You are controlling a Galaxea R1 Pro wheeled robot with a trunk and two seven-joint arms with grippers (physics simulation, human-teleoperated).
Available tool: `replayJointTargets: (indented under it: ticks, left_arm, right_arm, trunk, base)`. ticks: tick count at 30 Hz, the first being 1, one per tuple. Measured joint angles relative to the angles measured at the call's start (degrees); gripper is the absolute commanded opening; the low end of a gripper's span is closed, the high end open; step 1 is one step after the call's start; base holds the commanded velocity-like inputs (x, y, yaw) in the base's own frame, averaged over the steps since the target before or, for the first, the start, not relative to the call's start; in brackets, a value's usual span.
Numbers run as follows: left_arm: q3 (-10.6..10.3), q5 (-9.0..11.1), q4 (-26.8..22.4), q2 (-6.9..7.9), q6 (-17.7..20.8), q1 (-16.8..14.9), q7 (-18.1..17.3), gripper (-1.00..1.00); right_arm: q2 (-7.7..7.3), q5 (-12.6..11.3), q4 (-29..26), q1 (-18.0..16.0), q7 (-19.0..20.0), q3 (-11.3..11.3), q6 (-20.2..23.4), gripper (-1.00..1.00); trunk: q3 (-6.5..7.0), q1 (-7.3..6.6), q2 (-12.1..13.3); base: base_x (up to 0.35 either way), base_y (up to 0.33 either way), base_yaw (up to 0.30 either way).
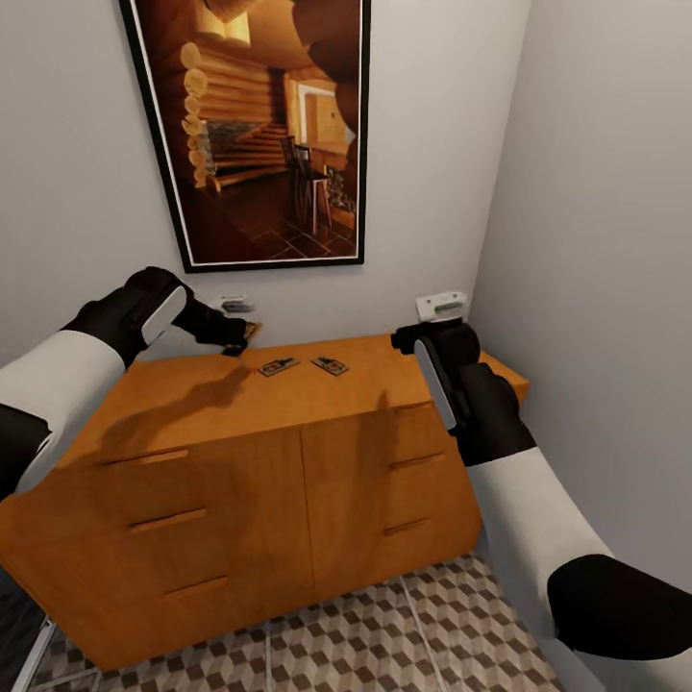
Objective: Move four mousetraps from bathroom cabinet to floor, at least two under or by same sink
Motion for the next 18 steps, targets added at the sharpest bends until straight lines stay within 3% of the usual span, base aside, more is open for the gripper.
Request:
replayJointTargets:
  ticks: [1, 2, 3, 6, 9, 12, 13, 16, 18]
  left_arm:
    - [0.01, 14.18, -4.08, 0.88, 0.03, 0.03, -0.13, -1.0]
    - [-0.01, 17.09, -14.32, 1.13, 0.14, -0.01, -0.13, -1.0]
    - [-0.03, 17.73, -17.83, 1.3, 0.19, -0.01, -0.02, -1.0]
    - [0.11, 18.6, -21.74, 1.48, 0.17, 0.01, -0.11, -1.0]
    - [1.03, 23.16, -24.04, 1.35, 0.21, -0.05, -0.1, -1.0]
    - [2.85, 32.28, -25.54, 1.1, 0.2, -0.3, 0.06, -1.0]
    - [3.04, 33.7, -25.69, 1.05, 0.17, -0.38, 0.11, -1.0]
    - [3.58, 41.15, -26.39, 0.44, 0.15, -1.05, 0.34, -1.0]
    - [3.68, 43.57, -27.37, -0.02, 0.14, -1.31, 0.38, -1.0]
  right_arm:
    - [0.01, -0.21, -1.29, -0.03, 1.47, 2.37, -0.03, 1.0]
    - [0.01, -0.22, -1.22, -0.09, 1.56, 3.31, 0.0, 1.0]
    - [0.02, -0.57, -1.12, -0.15, 1.61, 4.13, 0.01, 1.0]
    - [0.02, -3.28, -0.86, -0.22, 1.84, 5.51, 0.06, 1.0]
    - [-0.04, -7.07, -0.41, -0.92, 2.02, 7.21, 0.17, 1.0]
    - [-0.2, -9.98, 1.95, -2.02, 2.01, 10.84, 0.15, 1.0]
    - [-0.21, -10.16, 2.4, -2.16, 2.0, 11.32, 0.15, 1.0]
    - [-0.11, -10.79, 4.33, -2.56, 2.01, 12.76, 0.13, 1.0]
    - [-0.08, -10.89, 4.99, -2.63, 2.0, 13.01, 0.13, 1.0]
  trunk:
    - [-0.01, 0.0, 0.0]
    - [0.01, 0.0, 0.0]
    - [0.01, -0.01, -0.01]
    - [0.0, 0.0, 0.0]
    - [0.0, 0.0, 0.0]
    - [0.0, 0.0, 0.0]
    - [0.0, 0.0, 0.0]
    - [0.0, 0.0, 0.0]
    - [0.0, 0.0, 0.0]
  base:
    - [0.002, 0.0, 0.0]
    - [0.001, 0.0, 0.0]
    - [0.0, 0.0, 0.0]
    - [0.0, 0.0, 0.0]
    - [0.0, 0.0, 0.0]
    - [0.0, 0.0, 0.0]
    - [0.0, 0.0, 0.0]
    - [0.0, 0.0, 0.0]
    - [0.0, 0.0, 0.0]
